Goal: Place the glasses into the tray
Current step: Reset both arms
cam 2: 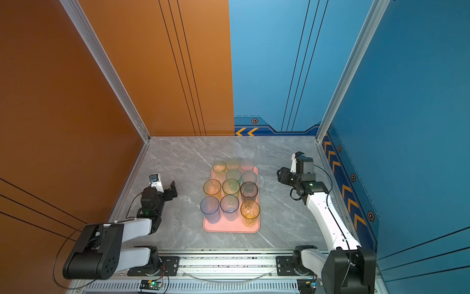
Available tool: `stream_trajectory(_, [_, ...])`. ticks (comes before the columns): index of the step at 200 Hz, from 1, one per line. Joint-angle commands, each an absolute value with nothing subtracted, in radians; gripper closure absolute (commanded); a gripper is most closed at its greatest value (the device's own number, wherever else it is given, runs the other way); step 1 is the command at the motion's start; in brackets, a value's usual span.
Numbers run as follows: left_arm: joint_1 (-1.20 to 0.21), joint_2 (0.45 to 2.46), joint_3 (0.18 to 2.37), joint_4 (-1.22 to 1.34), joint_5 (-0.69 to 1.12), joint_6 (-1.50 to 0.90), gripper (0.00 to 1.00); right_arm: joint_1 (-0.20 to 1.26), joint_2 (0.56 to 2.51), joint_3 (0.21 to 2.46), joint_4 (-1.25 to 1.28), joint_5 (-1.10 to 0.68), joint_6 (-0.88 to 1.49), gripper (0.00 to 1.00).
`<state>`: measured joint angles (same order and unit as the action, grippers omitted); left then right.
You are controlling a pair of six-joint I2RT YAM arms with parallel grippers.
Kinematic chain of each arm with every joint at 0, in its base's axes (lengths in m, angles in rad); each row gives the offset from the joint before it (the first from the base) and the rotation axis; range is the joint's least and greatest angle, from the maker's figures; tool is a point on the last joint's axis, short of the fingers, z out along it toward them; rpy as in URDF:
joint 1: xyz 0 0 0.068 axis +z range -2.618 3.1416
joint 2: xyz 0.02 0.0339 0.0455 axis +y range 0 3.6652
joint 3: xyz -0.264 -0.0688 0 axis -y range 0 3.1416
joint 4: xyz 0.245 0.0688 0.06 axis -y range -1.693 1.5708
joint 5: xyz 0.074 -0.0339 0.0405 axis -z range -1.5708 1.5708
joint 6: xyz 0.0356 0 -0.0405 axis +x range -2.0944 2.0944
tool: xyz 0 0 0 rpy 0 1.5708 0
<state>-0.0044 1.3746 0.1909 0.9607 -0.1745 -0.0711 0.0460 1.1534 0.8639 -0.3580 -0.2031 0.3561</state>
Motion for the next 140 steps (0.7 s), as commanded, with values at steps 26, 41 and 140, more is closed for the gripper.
stream_trajectory(26, [-0.063, 1.589, 0.212, 1.275, -0.116, 0.055, 0.02, 0.036, 1.111, 0.777, -0.239, -0.111, 0.299, 0.42])
stream_trajectory(41, [-0.087, 1.588, 0.219, 1.265, -0.171, 0.073, 0.02, 0.034, 1.097, 0.731, -0.178, -0.086, 0.277, 0.40])
stream_trajectory(140, [-0.110, 1.574, 0.279, 1.132, -0.204, 0.090, 0.02, -0.003, 1.074, 0.170, 0.841, 0.166, 0.139, 0.34])
